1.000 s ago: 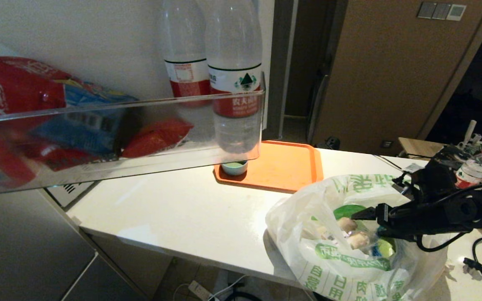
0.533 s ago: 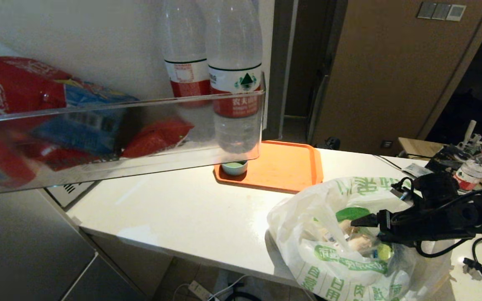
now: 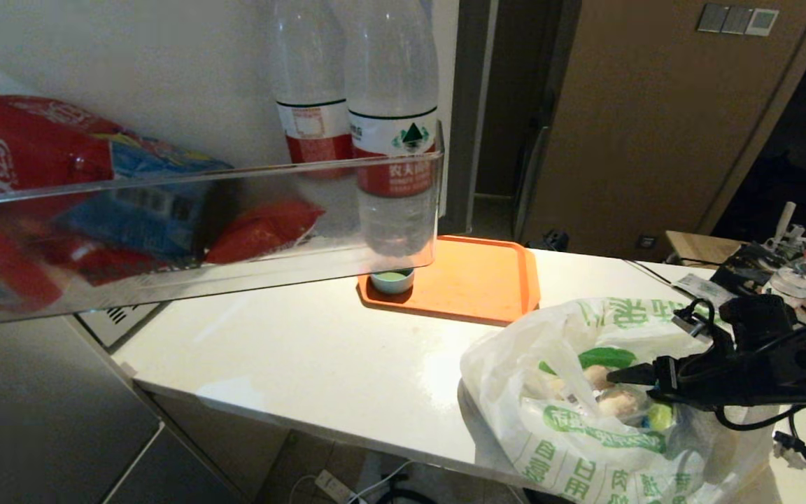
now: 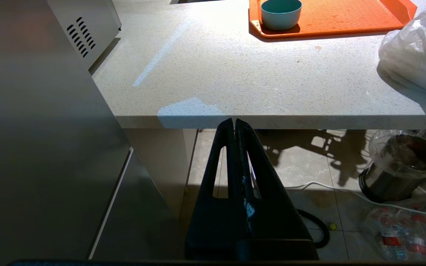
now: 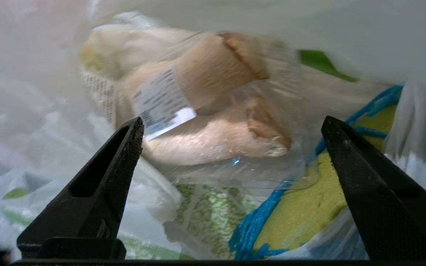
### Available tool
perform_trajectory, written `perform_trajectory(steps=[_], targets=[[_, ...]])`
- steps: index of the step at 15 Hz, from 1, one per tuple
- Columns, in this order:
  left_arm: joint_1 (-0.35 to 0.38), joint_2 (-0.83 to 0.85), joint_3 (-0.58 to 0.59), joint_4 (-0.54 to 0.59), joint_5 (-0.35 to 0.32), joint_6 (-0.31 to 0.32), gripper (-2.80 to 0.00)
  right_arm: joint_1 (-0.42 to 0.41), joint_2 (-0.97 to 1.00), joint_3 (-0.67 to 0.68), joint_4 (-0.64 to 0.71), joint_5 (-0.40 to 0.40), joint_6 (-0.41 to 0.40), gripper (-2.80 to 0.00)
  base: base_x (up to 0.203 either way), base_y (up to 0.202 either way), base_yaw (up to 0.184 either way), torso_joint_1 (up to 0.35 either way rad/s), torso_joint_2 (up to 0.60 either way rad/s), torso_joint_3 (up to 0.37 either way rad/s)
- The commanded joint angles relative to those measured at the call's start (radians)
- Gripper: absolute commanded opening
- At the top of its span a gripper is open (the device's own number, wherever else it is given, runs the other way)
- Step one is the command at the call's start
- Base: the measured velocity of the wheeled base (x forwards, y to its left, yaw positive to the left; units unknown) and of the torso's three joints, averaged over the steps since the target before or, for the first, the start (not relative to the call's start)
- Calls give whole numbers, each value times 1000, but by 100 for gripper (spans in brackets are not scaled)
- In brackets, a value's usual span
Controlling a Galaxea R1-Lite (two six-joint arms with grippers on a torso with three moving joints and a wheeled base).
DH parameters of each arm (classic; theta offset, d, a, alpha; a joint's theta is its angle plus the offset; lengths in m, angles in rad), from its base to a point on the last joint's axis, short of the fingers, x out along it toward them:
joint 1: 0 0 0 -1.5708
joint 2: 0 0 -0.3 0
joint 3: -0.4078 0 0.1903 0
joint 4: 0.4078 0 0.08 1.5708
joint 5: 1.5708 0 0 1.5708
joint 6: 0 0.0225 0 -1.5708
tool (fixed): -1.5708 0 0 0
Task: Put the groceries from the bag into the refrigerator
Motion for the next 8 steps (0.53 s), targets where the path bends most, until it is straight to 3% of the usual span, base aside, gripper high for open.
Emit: perform_trajectory(steps=[1,5,8], targets=[[0,1,0,0,1,0,-280,-4,-3,1,1,48,-3,0,0,0,0,0,0,0],[0,0,0,0,1,0,-280,2,33,-15,-2,151,-54,0,0,0,0,0,0,0],[0,1,0,0,1,2,-280,7,77,-29,-48,186,-74,0,0,0,0,0,0,0]])
